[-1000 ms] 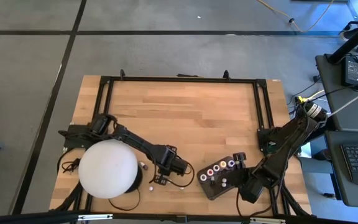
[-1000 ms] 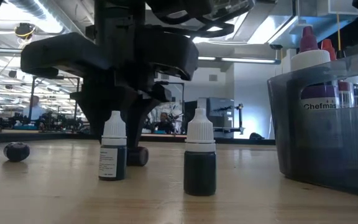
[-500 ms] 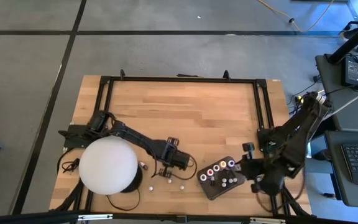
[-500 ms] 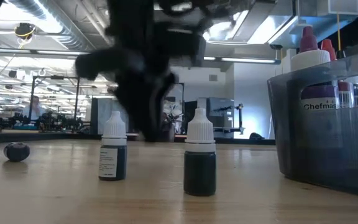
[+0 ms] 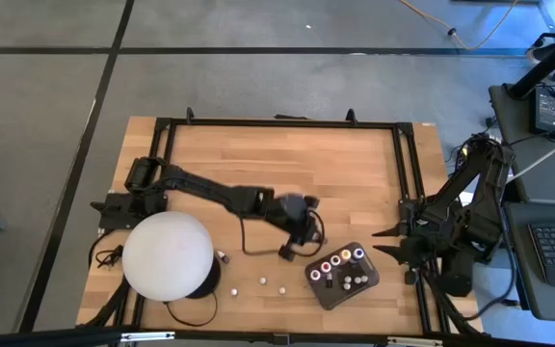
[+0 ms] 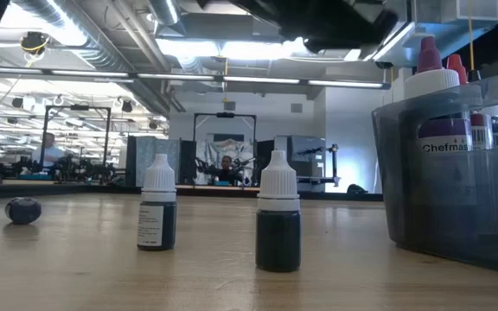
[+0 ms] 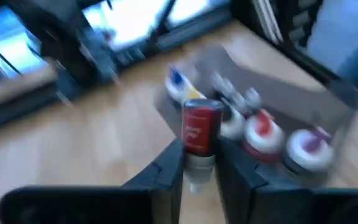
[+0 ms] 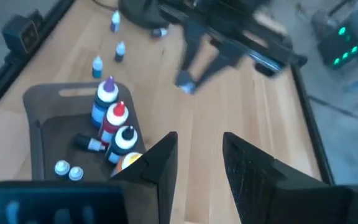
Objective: Pick & Place food coloring
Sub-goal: Put the top small red food coloring bottle into the bin
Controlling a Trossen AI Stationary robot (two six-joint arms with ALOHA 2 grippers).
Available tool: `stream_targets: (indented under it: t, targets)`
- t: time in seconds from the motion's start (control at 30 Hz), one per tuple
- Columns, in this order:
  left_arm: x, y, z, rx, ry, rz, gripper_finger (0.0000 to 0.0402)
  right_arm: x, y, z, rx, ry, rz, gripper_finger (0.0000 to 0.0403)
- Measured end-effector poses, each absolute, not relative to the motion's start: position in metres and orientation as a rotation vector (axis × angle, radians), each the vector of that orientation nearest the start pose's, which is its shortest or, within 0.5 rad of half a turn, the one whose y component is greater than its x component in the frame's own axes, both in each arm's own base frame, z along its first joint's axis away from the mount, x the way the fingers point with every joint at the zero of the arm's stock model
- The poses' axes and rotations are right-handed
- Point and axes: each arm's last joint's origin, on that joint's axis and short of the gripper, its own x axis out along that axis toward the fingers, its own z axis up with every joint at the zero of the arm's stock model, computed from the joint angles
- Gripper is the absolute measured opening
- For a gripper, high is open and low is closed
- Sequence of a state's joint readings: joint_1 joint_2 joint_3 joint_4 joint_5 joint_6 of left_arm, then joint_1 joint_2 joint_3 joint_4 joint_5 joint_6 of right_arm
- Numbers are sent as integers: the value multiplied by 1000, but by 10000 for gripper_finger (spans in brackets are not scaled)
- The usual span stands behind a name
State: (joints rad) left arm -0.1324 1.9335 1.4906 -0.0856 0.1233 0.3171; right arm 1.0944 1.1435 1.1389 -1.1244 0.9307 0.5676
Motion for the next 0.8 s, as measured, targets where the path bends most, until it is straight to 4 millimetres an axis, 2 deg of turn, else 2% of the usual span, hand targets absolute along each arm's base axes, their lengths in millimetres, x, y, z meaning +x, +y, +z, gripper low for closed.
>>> stream_targets:
  t: [0.1, 0.33, 0.4, 0.5, 0.57, 0.6, 0.7, 0.8]
  targets:
    - [446, -48, 262, 297, 345, -412, 69, 104, 162, 321, -430, 533, -49, 130]
    - [450, -41, 284, 327, 51, -634, 71, 102, 157, 270, -395, 407, -91, 130]
    - [450, -45, 290, 344, -15, -643, 74, 103, 157, 260, -405, 316, -136, 130]
    - [450, -55, 296, 373, -92, -654, 76, 108, 158, 248, -470, 179, -296, 130]
    - [449, -63, 298, 412, -129, -666, 76, 111, 157, 241, -518, 159, -353, 130]
    - [448, -66, 299, 436, -145, -672, 75, 114, 157, 238, -528, 168, -341, 130]
    - [447, -74, 300, 497, -183, -673, 74, 124, 156, 228, -517, 214, -151, 130]
    - [447, -75, 300, 508, -184, -670, 78, 136, 154, 222, -448, 154, 64, 130]
